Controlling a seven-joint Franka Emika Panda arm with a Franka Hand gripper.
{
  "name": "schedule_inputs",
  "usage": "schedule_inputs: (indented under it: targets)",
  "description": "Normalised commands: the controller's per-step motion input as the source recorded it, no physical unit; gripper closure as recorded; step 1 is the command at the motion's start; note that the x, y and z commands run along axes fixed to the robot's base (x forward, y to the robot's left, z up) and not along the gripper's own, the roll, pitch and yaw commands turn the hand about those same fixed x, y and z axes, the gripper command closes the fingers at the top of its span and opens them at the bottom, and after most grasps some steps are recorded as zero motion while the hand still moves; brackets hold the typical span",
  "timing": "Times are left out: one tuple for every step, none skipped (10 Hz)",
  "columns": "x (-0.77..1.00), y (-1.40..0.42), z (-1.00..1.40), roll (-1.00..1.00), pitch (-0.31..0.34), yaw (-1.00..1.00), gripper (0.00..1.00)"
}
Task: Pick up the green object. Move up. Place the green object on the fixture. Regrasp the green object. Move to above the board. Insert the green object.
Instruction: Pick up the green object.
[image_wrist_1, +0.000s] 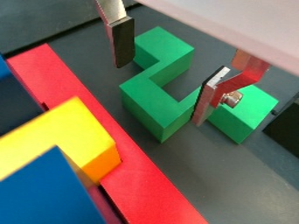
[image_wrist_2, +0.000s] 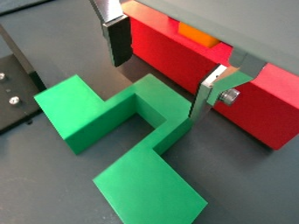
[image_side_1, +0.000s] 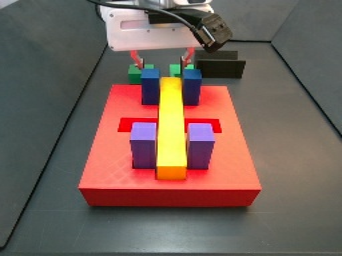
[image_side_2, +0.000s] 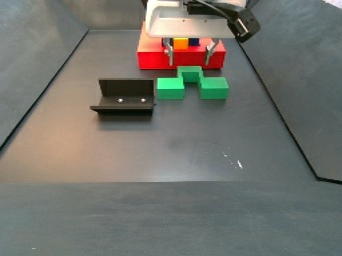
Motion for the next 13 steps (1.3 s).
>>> schedule_inputs:
  targets:
    - [0.0,-0.02,-0.23,-0.05,-0.173,0.11,0.0]
    - [0.0,-0.05,-0.24,-0.05,-0.196,0.1,0.0]
    - [0.0,-0.05,-0.21,-0.05,-0.189,0.09,0.0]
    - [0.0,-0.05,-0.19,-0.04,-0.17,0.1,0.0]
    - [0.0,-0.07,-0.18,-0.03,-0.164,0.09,0.0]
    - [0.0,-0.09,-0.19,0.0,-0.159,0.04,0.0]
    - [0.0,-0.05,-0.16,0.0,-0.116,-0.01,0.0]
    - [0.03,0.0,-0.07,0.01,-0.029,-0.24,0.0]
    - [0.02,0.0,-0.04,0.01,0.0,-0.23,0.0]
    - [0.0,0.0,-0.01,0.0,0.0,-0.14,0.0]
    - [0.01,0.0,-0.01,0.0,0.0,-0.17,0.0]
    - [0.0,0.0,0.0,0.01,0.0,-0.14,0.0]
    - [0.0,0.0,-0.06,0.0,0.0,0.0,0.0]
